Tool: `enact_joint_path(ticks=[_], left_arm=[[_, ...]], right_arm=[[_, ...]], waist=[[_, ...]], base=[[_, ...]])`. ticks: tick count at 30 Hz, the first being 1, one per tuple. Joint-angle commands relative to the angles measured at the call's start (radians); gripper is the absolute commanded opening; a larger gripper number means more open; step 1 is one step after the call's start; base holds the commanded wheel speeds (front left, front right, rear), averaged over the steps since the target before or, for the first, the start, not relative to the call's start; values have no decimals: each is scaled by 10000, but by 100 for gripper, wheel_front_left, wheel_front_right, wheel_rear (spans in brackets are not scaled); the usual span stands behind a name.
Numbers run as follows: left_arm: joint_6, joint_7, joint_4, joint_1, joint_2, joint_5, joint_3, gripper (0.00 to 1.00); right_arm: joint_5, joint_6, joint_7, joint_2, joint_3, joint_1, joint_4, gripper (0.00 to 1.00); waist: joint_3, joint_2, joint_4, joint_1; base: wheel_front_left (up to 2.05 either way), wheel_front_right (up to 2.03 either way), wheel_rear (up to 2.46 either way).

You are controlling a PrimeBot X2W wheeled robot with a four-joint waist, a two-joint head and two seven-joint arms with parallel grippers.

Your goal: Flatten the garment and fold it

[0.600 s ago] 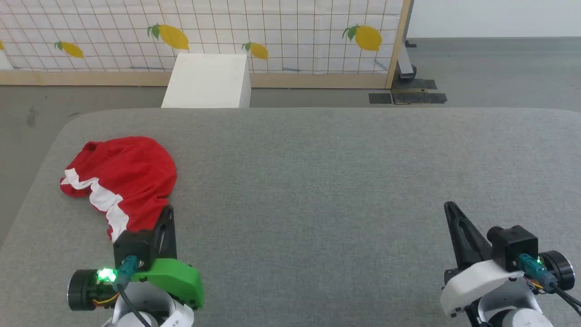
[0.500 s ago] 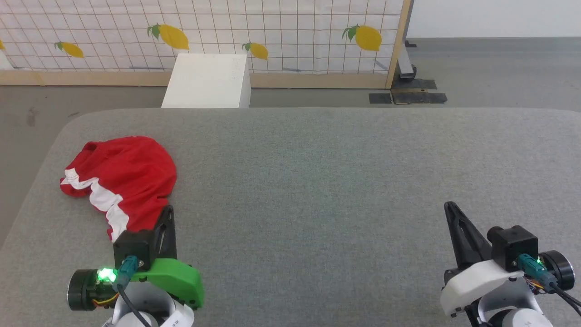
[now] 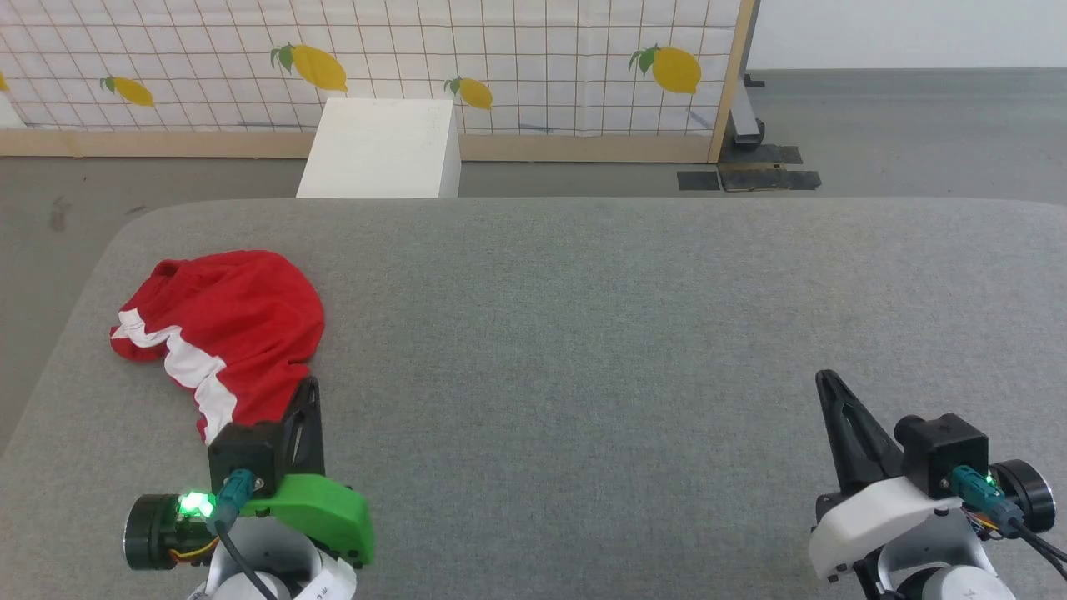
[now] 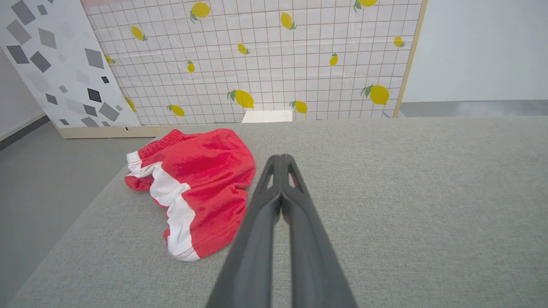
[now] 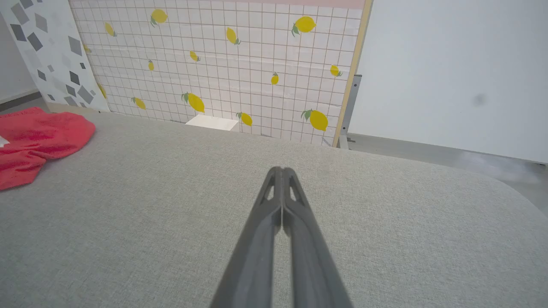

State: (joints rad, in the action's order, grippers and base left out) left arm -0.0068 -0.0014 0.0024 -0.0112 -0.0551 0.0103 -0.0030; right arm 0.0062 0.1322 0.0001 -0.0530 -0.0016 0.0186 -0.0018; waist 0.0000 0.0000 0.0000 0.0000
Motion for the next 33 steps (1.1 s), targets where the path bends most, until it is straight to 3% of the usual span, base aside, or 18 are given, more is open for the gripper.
enact_joint_path(ticks=[1,23,24,33], left_arm=[[68,14,-24,112,49,-103,30,0],[68,14,-24,112,49,-103,30,0],[0,0,0,0,0,0,0,100],[-1,4,2,3,-5,4,-27,100]], right_arm=[[-62,-15,-1,28,16,-186,18,0],[-62,-15,-1,28,16,-186,18,0],[0,0,0,0,0,0,0,100],[6,-1,-3,-6,3,-3,1,100]], waist=[[0,0,0,0],[0,0,0,0],[0,0,0,0],[1,0,-1,0]], base=[[0,0,0],[0,0,0],[0,0,0],[0,0,0]])
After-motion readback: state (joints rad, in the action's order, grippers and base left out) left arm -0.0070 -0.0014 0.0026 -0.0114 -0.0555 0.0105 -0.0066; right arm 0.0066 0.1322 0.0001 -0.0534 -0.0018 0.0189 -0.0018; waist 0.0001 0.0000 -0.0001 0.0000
